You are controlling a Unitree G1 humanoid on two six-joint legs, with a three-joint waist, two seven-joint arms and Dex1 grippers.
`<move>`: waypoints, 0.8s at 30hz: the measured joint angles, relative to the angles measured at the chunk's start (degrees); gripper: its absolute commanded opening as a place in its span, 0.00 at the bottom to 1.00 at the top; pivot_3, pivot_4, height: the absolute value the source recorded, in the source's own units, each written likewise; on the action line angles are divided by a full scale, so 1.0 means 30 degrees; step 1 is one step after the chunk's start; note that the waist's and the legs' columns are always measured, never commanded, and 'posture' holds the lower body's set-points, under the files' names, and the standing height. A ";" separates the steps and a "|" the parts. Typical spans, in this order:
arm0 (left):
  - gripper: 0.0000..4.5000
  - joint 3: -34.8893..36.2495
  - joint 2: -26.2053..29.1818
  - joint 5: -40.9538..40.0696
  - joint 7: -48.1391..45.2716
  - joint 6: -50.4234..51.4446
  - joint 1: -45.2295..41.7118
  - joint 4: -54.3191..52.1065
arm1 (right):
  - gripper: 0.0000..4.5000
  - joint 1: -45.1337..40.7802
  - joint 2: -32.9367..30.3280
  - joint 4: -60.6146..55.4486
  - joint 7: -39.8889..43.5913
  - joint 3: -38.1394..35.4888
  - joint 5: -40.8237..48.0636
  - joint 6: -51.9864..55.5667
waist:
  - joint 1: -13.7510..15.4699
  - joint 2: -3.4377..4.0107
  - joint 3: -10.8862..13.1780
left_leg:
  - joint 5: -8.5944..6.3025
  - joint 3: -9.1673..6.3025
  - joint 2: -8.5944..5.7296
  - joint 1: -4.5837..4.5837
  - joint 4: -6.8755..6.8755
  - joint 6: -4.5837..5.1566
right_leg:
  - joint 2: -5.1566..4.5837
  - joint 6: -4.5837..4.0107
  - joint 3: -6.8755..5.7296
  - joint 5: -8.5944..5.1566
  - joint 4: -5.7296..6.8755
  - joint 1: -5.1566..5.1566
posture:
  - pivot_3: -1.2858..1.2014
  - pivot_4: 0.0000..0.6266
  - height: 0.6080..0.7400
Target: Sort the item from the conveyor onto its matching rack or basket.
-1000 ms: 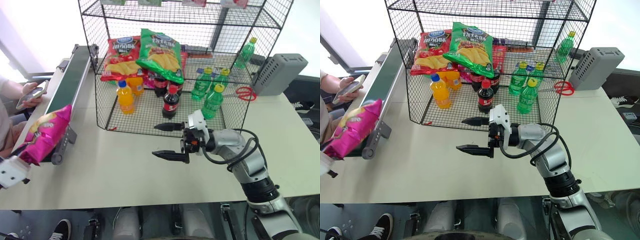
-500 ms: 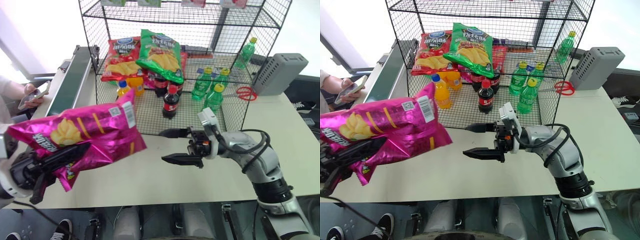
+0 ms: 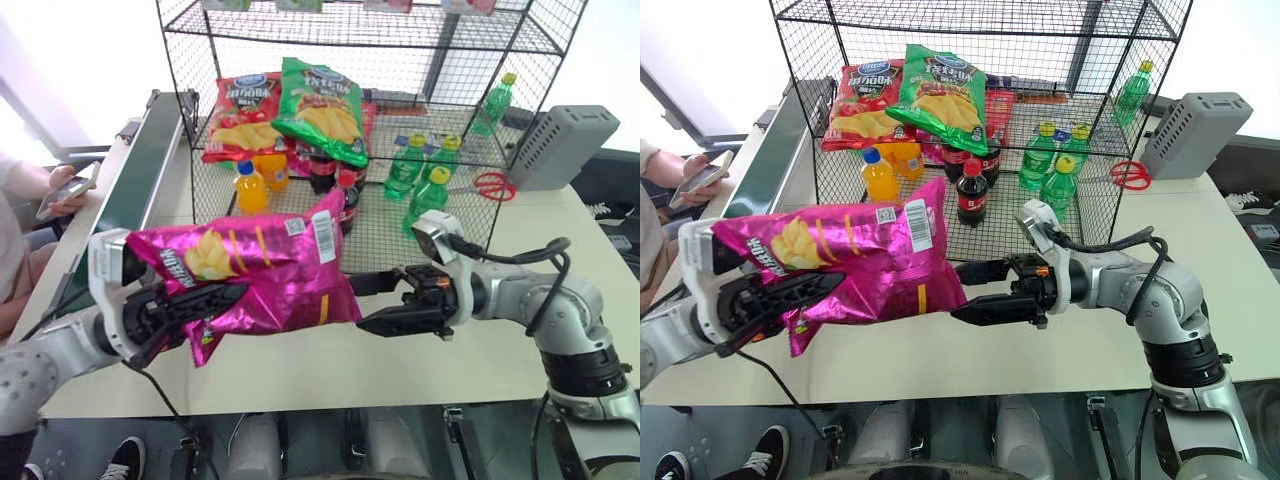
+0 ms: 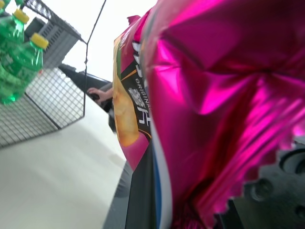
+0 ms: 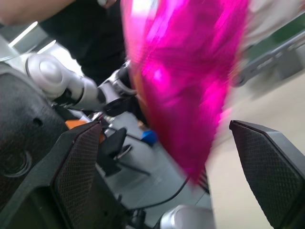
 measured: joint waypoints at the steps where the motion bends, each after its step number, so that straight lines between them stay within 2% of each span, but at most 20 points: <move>1: 0.01 -0.0142 -0.0135 0.0225 -0.0101 0.0103 -0.0196 0.0036 | 1.00 -0.0013 0.0097 -0.0096 -0.0115 0.0052 0.0101 0.0106 | -0.0003 0.0000 0.0000 | 0.0000 0.0002 0.0000 0.0000 0.0000 0.0000 | -0.0002 0.0001 0.0002 0.0000 0.0000 0.0000 | 0.52 0.24 1.00; 6: 0.01 -0.0545 -0.0811 0.1865 -0.0746 0.0366 -0.0919 0.0476 | 1.00 -0.0173 0.0344 -0.0072 -0.0738 0.0155 0.0513 0.0811 | -0.0038 0.0002 0.0001 | 0.0000 0.0002 0.0000 0.0000 0.0000 0.0000 | 0.0000 0.0002 0.0002 0.0001 0.0001 -0.0006 | 0.52 0.24 1.00; 9: 0.00 -0.0600 -0.1375 0.2591 -0.0917 0.0353 -0.1008 0.0712 | 0.83 -0.0459 0.0476 0.0110 -0.1065 0.0138 0.0818 0.1224 | -0.0019 -0.0001 0.0000 | 0.0000 -0.0001 0.0000 -0.0006 0.0001 0.0000 | -0.0001 0.0002 0.0001 0.0001 0.0000 -0.0005 | 0.52 0.24 1.00; 16: 0.00 -0.0561 -0.2454 0.3789 -0.1102 -0.0015 -0.1510 0.0839 | 0.05 -0.0499 0.0276 0.0202 -0.0906 0.0453 0.0020 0.0941 | 0.0004 -0.0004 -0.0001 | 0.0000 -0.0006 -0.0008 -0.0016 0.0007 0.0001 | -0.0012 0.0003 -0.0001 0.0001 -0.0005 -0.0005 | 0.52 0.24 1.00; 17: 0.00 -0.0561 -0.2533 0.3919 -0.1105 -0.0042 -0.1510 0.0832 | 0.01 -0.0499 0.0283 0.0246 -0.0847 0.0575 -0.0187 0.0746 | 0.0002 -0.0004 -0.0001 | 0.0000 -0.0009 -0.0006 -0.0017 0.0007 0.0001 | -0.0008 0.0004 -0.0001 0.0001 -0.0004 -0.0006 | 0.52 0.24 1.00; 21: 0.29 -0.0225 -0.2855 0.4883 -0.0777 -0.0589 -0.1565 0.1006 | 0.00 -0.0471 0.0275 0.0378 -0.0568 0.0818 -0.1108 -0.0003 | -0.0031 -0.0004 -0.0001 | 0.0001 -0.0010 -0.0004 -0.0015 0.0007 0.0001 | -0.0004 0.0005 -0.0002 0.0002 -0.0002 -0.0007 | 0.52 0.24 1.00; 24: 0.65 0.0524 -0.2823 0.5053 -0.0663 -0.0799 -0.1556 0.1172 | 0.00 -0.0251 0.0140 0.0377 -0.0271 0.1039 -0.1966 -0.0676 | -0.0016 -0.0004 -0.0001 | 0.0001 -0.0007 -0.0004 -0.0020 0.0007 0.0001 | -0.0010 0.0005 -0.0002 0.0001 -0.0006 -0.0009 | 0.52 0.24 1.00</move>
